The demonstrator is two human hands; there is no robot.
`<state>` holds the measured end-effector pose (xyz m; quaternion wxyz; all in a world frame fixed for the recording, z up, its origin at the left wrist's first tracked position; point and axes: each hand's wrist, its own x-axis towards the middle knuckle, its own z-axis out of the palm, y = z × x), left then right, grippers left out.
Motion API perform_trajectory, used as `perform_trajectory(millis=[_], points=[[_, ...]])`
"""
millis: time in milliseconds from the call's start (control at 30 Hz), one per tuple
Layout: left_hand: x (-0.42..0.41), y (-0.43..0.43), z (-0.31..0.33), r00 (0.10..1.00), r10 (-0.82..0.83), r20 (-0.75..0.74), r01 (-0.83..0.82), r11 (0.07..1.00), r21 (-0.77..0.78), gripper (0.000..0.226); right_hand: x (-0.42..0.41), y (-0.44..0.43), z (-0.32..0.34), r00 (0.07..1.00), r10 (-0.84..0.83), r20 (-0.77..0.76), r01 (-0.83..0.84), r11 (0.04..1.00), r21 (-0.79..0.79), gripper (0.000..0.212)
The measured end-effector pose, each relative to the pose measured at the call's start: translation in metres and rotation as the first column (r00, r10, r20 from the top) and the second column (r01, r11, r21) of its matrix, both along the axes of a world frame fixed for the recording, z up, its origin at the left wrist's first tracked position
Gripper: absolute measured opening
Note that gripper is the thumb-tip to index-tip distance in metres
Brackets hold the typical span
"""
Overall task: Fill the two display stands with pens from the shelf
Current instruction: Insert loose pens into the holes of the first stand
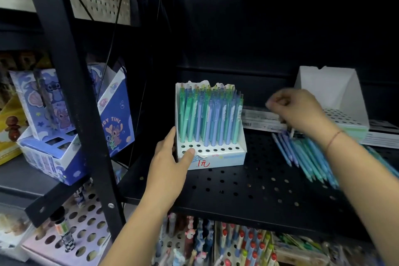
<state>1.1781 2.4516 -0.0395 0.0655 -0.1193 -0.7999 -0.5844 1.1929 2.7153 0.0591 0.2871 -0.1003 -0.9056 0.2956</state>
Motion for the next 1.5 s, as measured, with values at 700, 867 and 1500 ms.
perform_trajectory(millis=[700,867,1500], points=[[0.001,-0.001,0.000,1.000,-0.013,-0.013,0.013,1.000,0.007,0.065,-0.013,0.029,-0.037,0.631,-0.370,0.682,-0.012,0.874,0.486,0.051],[-0.001,-0.001,-0.001,1.000,-0.010,-0.011,0.010,1.000,0.004,0.065,-0.016,0.030,-0.037,0.616,-0.208,0.759,-0.065,0.948,0.312,0.045],[-0.004,0.000,-0.004,1.000,-0.002,-0.020,0.002,1.000,-0.007,0.065,-0.032,0.017,-0.030,0.465,-0.011,0.885,-0.128,0.989,0.079,0.039]])
